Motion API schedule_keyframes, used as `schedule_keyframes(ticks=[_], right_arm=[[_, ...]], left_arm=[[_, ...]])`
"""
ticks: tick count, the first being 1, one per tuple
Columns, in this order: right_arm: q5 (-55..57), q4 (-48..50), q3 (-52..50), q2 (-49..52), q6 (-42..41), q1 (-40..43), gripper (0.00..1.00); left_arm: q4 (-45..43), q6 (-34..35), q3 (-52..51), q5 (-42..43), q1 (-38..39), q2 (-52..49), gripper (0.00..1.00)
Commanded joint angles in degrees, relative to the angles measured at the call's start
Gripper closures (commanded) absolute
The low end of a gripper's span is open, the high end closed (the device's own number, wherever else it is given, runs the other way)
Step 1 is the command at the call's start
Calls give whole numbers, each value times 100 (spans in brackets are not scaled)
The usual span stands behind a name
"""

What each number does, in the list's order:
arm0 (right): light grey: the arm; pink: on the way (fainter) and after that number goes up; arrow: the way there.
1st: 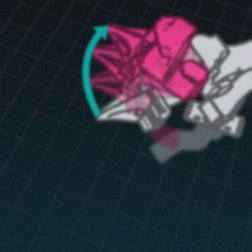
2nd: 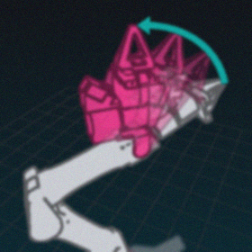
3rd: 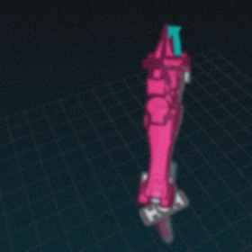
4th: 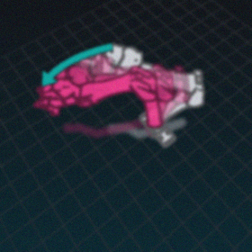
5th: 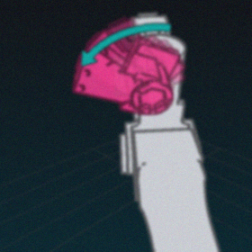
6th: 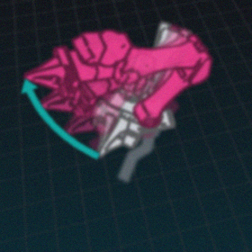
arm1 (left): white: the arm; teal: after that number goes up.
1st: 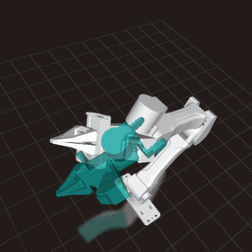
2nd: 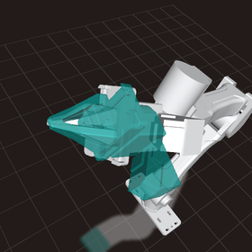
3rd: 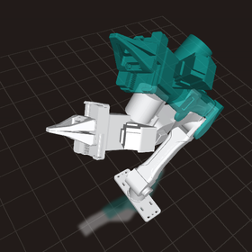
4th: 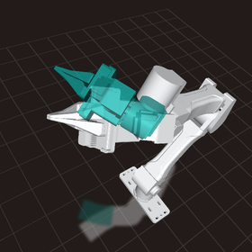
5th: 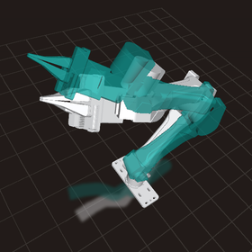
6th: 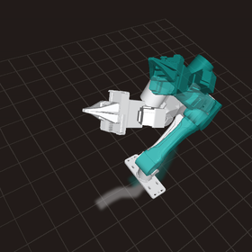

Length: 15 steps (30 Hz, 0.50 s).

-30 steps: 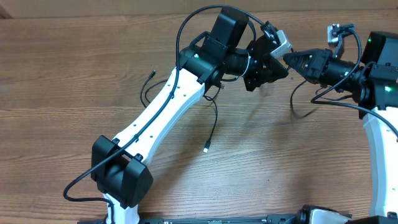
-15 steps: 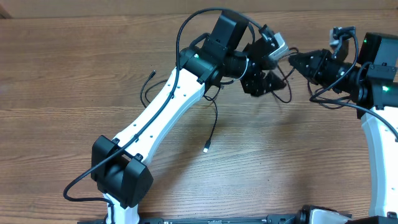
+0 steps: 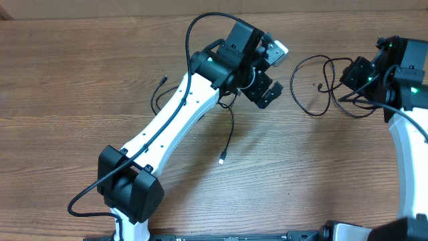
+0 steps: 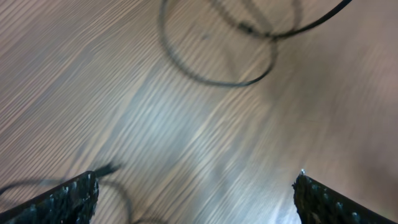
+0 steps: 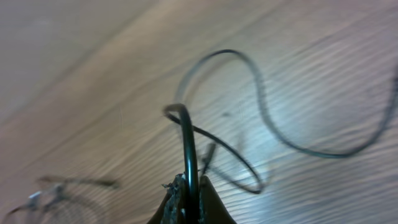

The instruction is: Untangle cables

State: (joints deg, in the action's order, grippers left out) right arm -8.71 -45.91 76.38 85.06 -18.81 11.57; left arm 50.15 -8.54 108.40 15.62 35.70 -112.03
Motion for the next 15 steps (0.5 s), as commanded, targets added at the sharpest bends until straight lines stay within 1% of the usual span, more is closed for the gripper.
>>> schedule_keyframes(ticks=[1,9,12,15], right_arm=[[393,11,87,450,243,127,96],[227,142,87,1246,520,133,96],[361,273,87,1537,699,131,96],[584,435,87,1897,699,131,96]], left_arm=[[90,146,103,-715,-46,-9,0],[83,146,103,-723,-48,-9,0],[83,146,103,-723,-46,-9,0],[83,146,103,-723,-46,-9,0]])
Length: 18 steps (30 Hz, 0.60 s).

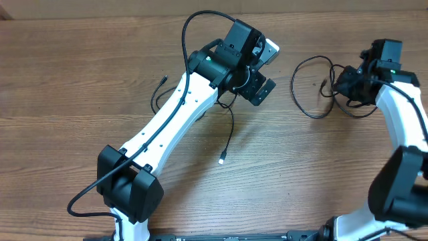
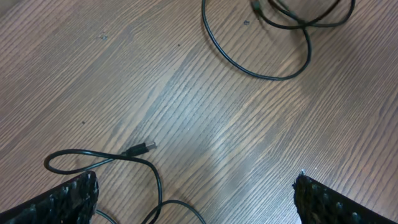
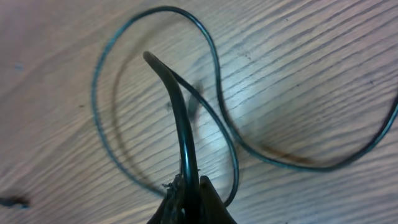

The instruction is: Untangle cables

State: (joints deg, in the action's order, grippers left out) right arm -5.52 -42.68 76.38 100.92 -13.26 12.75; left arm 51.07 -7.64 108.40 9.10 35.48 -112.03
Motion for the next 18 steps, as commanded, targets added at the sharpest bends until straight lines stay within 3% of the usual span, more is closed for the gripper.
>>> schedule_keyframes(ticks=[1,3,6,8,18], right_arm=[[315,223,87,474,140,13,84],[313,286,87,564,140,13,31],[310,299,94,570,138,13,4],[306,273,96,570,138,13,0],[289,-20,101,492,140,-39,0]], left_arm=[[-9,57,103,-72,-24,-9,0],[-9,57,103,-72,-24,-9,0],[-9,57,103,-72,-24,-9,0],[-7,57,103,-72,-24,-9,0],[-9,57,103,-72,-24,-9,0]])
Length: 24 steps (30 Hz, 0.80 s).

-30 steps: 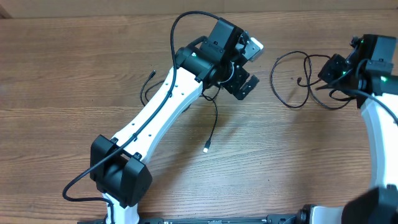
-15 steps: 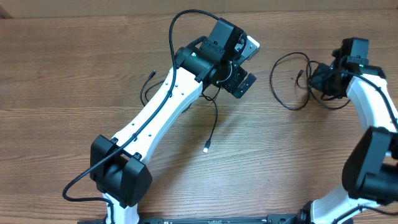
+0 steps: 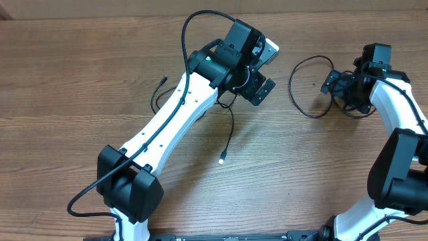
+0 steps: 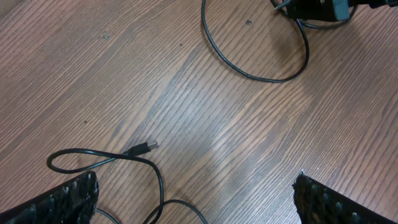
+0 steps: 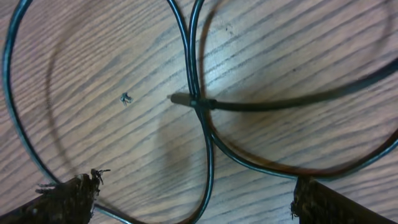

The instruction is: Untangle cables

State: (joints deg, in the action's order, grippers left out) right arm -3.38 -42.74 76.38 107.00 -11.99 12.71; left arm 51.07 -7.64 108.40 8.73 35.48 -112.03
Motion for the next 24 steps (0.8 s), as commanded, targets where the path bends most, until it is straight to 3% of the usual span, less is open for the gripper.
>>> schedule_keyframes(ticks=[1,5,11,16,24], right_arm=[[74,-44,101,-166,13,-48,0],[-103,-212,101,-501,111,-160,0],[-1314,-435,98,-922,940,-579,0],[-1322,-323,83,-841,1364,-1091,0],[-1285,240,83,-584,1375,-1447,0]], left_arm=[[-9,57,103,-35,-24,-9,0],[-7,57,103,-35,-24,-9,0],[-9,57,103,-35,-24,-9,0],[-9,57,103,-33,-24,-9,0],[-9,57,103,-35,-24,-9,0]])
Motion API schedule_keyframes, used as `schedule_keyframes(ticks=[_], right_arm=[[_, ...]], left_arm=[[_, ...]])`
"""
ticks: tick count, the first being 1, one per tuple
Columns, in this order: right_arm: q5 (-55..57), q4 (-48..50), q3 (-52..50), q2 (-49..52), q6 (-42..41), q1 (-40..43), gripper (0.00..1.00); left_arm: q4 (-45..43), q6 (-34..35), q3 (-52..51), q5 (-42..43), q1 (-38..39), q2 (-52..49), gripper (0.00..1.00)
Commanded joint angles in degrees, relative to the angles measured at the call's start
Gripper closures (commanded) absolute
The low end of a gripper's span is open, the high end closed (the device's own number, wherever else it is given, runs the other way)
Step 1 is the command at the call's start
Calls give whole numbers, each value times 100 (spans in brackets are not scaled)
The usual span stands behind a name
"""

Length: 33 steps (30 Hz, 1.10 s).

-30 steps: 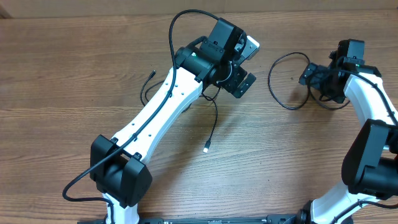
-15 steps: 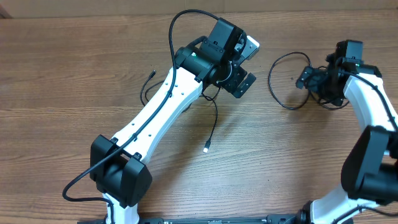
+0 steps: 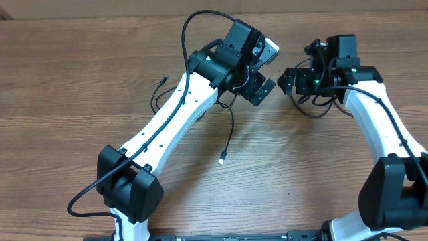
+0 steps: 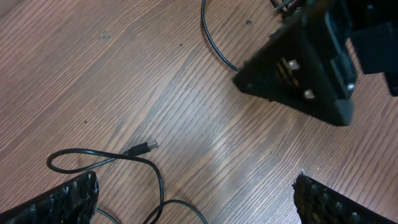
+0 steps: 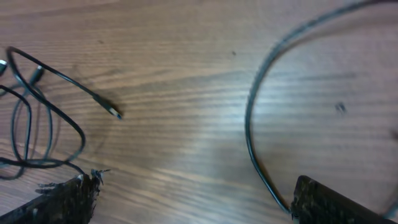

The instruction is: Untangle cables

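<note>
Two thin black cables lie apart on the wooden table. The left cable (image 3: 231,130) runs out from under my left arm to a silver plug (image 3: 221,160); its other plug (image 4: 145,147) and a loop show in the left wrist view. The right cable (image 3: 314,112) lies looped beneath my right arm, and an arc of it (image 5: 252,134) crosses the right wrist view. My left gripper (image 3: 258,87) is open over bare wood. My right gripper (image 3: 293,78) is open at the left side of the right cable's loop, close to the left gripper, with nothing between its fingers (image 5: 333,199).
The table's (image 3: 80,100) far edge runs along the top of the overhead view. My left arm's own black wiring (image 3: 190,30) arches above it. The two grippers stand only a short gap apart.
My right gripper has moved left, from the right-hand loops of its cable to the loop's left side, near my left gripper. It is still open. The left arm has not moved.
My right gripper was shut on the right cable, holding a bend of it off the table, and still held it at the following moment. Then it was open with the cable lying flat. Now it is further left. My left gripper stayed open throughout.
</note>
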State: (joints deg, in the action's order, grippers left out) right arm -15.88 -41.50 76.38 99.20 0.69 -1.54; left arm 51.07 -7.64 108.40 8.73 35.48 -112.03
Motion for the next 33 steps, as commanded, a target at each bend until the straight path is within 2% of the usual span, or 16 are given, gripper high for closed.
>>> schedule_keyframes(ticks=[1,3,6,14,16,19,25,33], right_arm=[[-35,160,83,282,109,-33,1],[-122,249,83,472,109,-59,8],[-356,402,83,769,109,-122,12],[-372,837,83,1453,109,-391,11],[-361,962,83,1591,109,-435,13],[-304,1213,83,1790,109,-439,22],[264,1484,83,2022,109,-439,48],[2022,1423,83,2050,111,-382,69]], left_arm=[[-7,57,103,-33,-24,-9,0],[-9,57,103,-35,-24,-9,0],[-9,57,103,-35,-24,-9,0],[-9,57,103,-35,-24,-9,0],[-9,57,103,-35,-26,-9,0],[-9,57,103,-35,-24,-9,0],[-7,57,103,-35,-24,-9,0],[-9,57,103,-35,-24,-9,0]])
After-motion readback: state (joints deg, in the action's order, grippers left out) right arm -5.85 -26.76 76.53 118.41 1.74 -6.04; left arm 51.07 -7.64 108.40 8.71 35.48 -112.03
